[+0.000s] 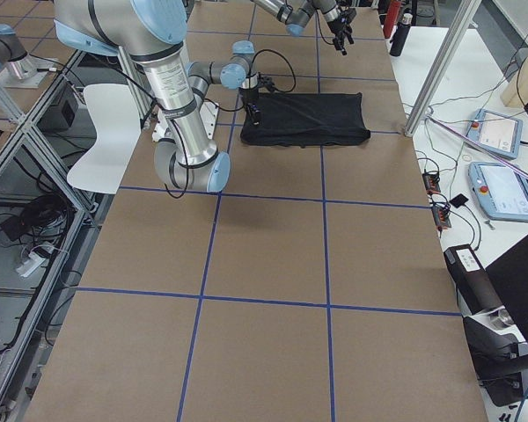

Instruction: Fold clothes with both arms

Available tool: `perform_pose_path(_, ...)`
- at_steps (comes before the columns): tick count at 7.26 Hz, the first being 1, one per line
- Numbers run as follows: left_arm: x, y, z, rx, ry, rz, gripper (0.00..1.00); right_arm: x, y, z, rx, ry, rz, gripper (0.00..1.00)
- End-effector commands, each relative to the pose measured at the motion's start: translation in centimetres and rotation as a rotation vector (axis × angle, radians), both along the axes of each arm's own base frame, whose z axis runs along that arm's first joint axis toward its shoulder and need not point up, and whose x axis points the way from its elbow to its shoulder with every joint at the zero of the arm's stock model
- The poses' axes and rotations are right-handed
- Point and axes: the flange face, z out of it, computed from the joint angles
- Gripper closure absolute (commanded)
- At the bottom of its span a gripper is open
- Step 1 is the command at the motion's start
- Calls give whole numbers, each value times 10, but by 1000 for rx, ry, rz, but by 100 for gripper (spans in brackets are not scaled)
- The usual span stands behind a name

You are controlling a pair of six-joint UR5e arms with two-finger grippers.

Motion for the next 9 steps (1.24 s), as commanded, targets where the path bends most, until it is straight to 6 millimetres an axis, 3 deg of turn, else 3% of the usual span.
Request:
perform_pose_path(1, -1, 0, 1, -2, 0, -2, 0, -9, 0, 0, -23, -30, -32, 2)
perform_pose_path(2, -1, 1, 2, -2, -2, -1, 0, -9, 0, -1, -28, -30, -38, 14)
perform_pose_path(3, -1, 1, 2, -2, -2, -1, 0, -10, 2, 1, -43, -30, -54, 47)
perform_pose_path(4, -1, 1, 1, -1, 0, -2, 0, -10, 3, 2, -41, -26, -63, 59)
perform_pose_path(9, 0, 0, -1, 2, 0, -1, 0, -11, -6, 10, -34, -5, -72, 59)
